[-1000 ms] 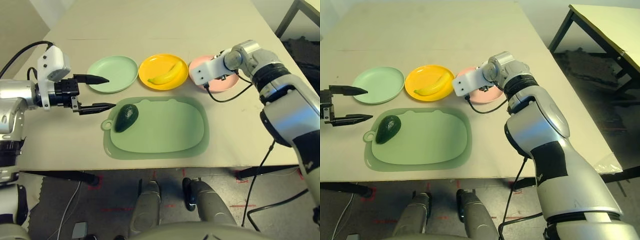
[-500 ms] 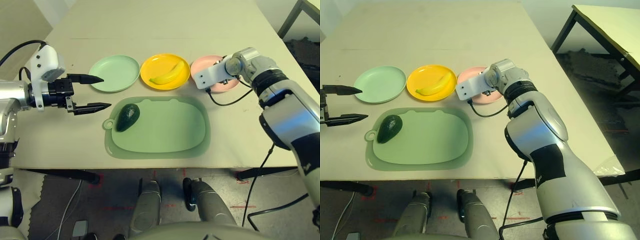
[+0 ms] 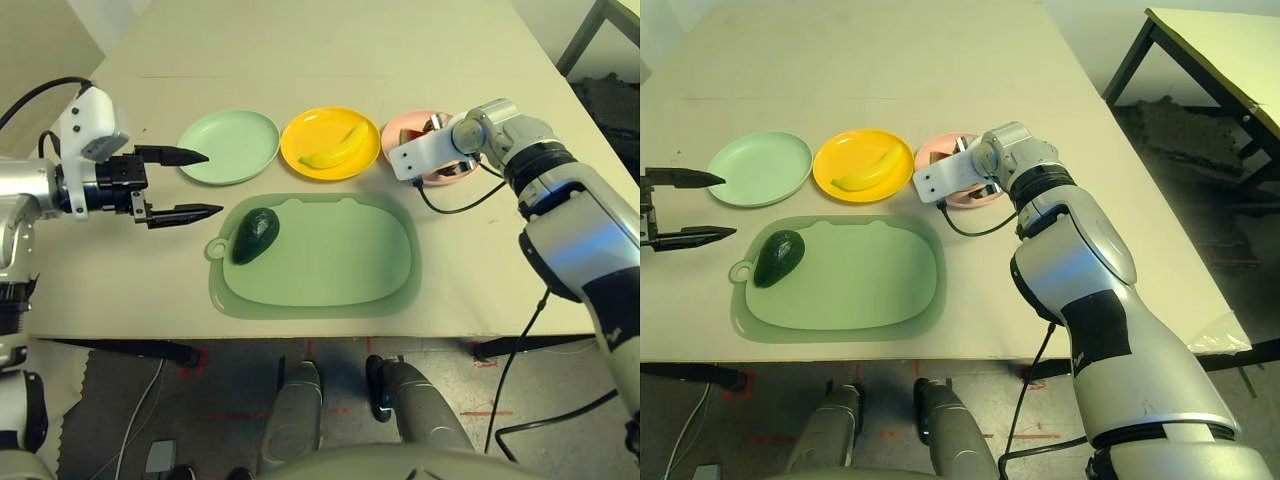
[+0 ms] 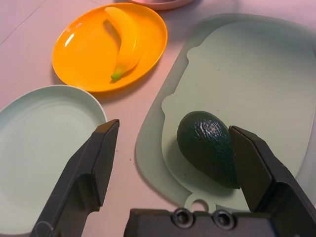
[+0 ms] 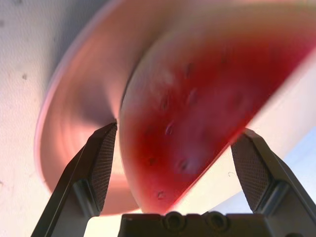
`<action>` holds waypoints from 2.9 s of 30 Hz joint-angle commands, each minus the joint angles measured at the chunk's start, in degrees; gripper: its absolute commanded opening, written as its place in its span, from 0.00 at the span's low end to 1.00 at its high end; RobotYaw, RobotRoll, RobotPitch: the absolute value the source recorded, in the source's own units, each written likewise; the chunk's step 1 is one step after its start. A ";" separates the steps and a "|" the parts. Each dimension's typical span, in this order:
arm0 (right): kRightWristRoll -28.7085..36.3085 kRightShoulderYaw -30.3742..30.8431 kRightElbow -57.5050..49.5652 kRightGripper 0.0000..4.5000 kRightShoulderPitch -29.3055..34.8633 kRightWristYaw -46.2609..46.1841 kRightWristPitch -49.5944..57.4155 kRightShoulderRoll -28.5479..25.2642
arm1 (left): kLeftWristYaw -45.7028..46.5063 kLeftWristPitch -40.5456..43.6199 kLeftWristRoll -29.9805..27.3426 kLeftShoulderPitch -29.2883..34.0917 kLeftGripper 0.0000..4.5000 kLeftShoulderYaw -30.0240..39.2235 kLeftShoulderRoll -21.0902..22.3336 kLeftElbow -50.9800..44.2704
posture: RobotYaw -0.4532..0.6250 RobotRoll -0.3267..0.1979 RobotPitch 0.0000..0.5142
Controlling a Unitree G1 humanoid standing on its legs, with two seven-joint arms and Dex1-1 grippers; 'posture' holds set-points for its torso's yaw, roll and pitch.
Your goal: Place the fruits into color-matched plates.
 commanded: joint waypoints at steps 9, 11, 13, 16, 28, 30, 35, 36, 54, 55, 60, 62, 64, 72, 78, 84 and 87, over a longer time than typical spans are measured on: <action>9.14 -7.45 -3.86 0.99 -5.48 23.51 -8.22 -11.91 | -2.08 -3.78 4.38 -1.85 1.00 -2.67 1.32 5.42 | 0.45 0.62 0.42; 12.29 -10.35 -6.12 0.99 -4.96 27.12 -7.69 -14.76 | -2.38 -3.86 4.49 -1.29 1.00 -2.36 1.85 5.68 | 0.45 0.62 0.41; 15.68 -13.03 -9.11 0.99 -3.35 31.03 -6.64 -17.52 | -2.39 -3.69 4.58 -0.85 1.00 -1.92 2.22 5.87 | 0.45 0.62 0.41; 24.56 -19.52 -16.53 0.99 1.20 37.92 -0.55 -19.75 | -2.49 -3.21 4.51 0.07 1.00 -1.31 2.91 5.69 | 0.45 0.62 0.40; 61.94 -39.19 -70.94 0.99 45.96 44.58 40.15 -17.82 | 4.37 19.26 -0.54 12.83 1.00 1.49 5.76 -15.95 | 0.45 0.62 0.38; 65.26 -39.41 -75.52 0.99 51.00 43.96 40.66 -16.75 | 6.41 25.73 -2.27 15.15 1.00 2.91 6.97 -21.02 | 0.46 0.62 0.37; 66.26 -36.82 -77.23 0.99 55.01 42.99 35.47 -14.21 | 11.45 40.40 -5.83 15.93 1.00 4.13 10.32 -30.00 | 0.47 0.62 0.36; 66.06 -36.18 -76.83 0.99 55.12 42.93 34.38 -13.61 | 12.55 43.51 -6.56 15.16 1.00 3.96 11.13 -31.20 | 0.47 0.62 0.37; 66.91 -31.31 -79.89 0.99 56.49 39.91 29.52 -9.65 | 29.87 75.44 -14.63 -8.10 1.00 -3.45 1.51 -30.14 | 0.45 0.62 0.38; 66.93 -31.22 -80.02 0.99 56.56 39.75 29.52 -9.77 | 30.24 75.74 -14.82 -8.32 1.00 -3.65 1.13 -30.21 | 0.44 0.62 0.38; 66.98 -30.99 -80.90 0.99 57.44 39.08 29.54 -10.49 | 30.66 77.53 -16.93 -8.88 1.00 -4.63 0.00 -30.80 | 0.42 0.62 0.38; 67.20 -31.03 -81.52 0.99 57.56 38.57 30.05 -10.60 | 30.87 77.37 -17.38 -8.65 1.00 -5.27 0.03 -30.84 | 0.42 0.62 0.38; 67.38 -31.01 -82.00 0.99 57.62 38.19 30.43 -10.69 | 31.02 77.06 -17.70 -8.53 1.00 -5.77 0.17 -30.69 | 0.41 0.62 0.38; 67.19 -30.37 -83.51 0.99 58.07 37.07 30.31 -11.11 | 32.60 75.92 -18.39 -8.87 1.00 -8.91 -0.84 -32.10 | 0.40 0.62 0.38; 69.26 -29.86 -86.09 0.99 58.30 35.38 33.10 -9.85 | 34.58 72.71 -16.53 -9.15 1.00 -12.43 -1.49 -32.03 | 0.40 0.62 0.39; 70.10 -29.92 -86.75 0.99 58.82 32.19 35.68 -8.96 | 35.21 70.92 -15.84 -9.52 1.00 -14.31 -1.91 -31.91 | 0.40 0.62 0.38; 68.68 -29.90 -86.45 0.99 59.51 29.02 35.68 -8.59 | 35.42 70.45 -15.58 -9.43 1.00 -14.69 -2.09 -31.91 | 0.41 0.62 0.38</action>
